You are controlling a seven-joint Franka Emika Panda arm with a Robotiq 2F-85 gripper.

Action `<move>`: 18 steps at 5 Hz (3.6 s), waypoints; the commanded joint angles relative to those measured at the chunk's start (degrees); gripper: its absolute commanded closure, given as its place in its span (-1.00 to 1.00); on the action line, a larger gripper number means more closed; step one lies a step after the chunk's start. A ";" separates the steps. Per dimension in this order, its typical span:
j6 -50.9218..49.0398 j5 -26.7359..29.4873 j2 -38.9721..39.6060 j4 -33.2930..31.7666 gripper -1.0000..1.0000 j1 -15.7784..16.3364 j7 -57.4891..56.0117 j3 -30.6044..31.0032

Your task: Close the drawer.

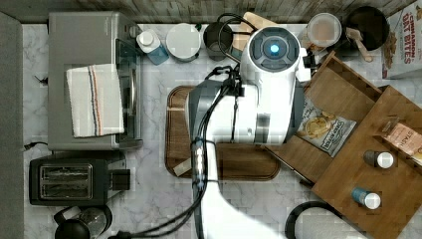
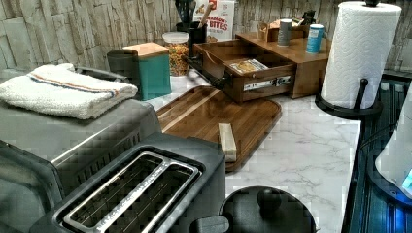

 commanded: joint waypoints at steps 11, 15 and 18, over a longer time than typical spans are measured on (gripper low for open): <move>12.75 1.95 14.82 7.04 1.00 -15.79 -21.71 -1.69; 11.40 3.25 20.04 12.71 1.00 -30.03 -40.18 -3.28; 16.09 -0.10 14.15 -1.87 1.00 -31.61 -31.97 -9.74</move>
